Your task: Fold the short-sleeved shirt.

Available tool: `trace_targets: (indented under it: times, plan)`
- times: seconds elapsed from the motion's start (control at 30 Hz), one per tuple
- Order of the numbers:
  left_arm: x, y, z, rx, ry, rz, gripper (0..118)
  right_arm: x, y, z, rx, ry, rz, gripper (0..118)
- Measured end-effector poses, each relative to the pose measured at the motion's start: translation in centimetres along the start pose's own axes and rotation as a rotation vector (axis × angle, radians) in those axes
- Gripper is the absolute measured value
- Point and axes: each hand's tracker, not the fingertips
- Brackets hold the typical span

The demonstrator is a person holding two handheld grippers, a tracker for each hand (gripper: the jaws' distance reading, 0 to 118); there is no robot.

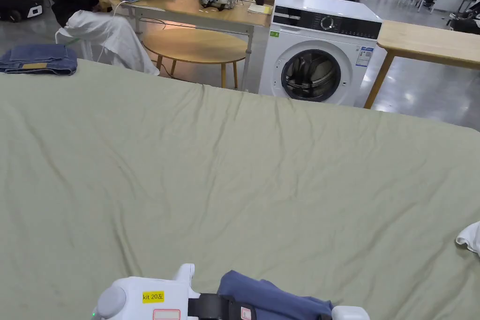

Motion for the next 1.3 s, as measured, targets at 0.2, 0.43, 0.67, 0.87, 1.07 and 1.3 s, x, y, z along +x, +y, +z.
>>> trace_targets:
  times: [0.2,0.43,0.67,0.87,1.07,1.3]
  plan:
    - [1.2,1.8,4.4,0.036,0.012,-0.018,17,-0.8,2.7,0.6,0.08,-0.008,0.008,0]
    - [1.4,4.1,14.1,0.102,0.07,-0.042,17,-2.7,5.4,0.9,0.236,0.004,0.014,0]
    - [1.8,6.2,27.6,0.242,0.231,-0.067,17,-5.1,7.2,1.2,0.302,0.046,0.021,0]
    - [1.0,7.4,36.9,0.341,0.389,-0.024,17,-7.3,7.9,0.0,0.298,0.067,0.024,0]
    - [-0.3,7.2,43.7,0.405,0.523,0.055,17,-9.7,8.3,-1.3,0.275,0.092,0.029,0]
    - [0.2,6.9,49.0,0.464,0.647,0.113,17,-12.5,9.2,-1.7,0.268,0.132,0.074,0]
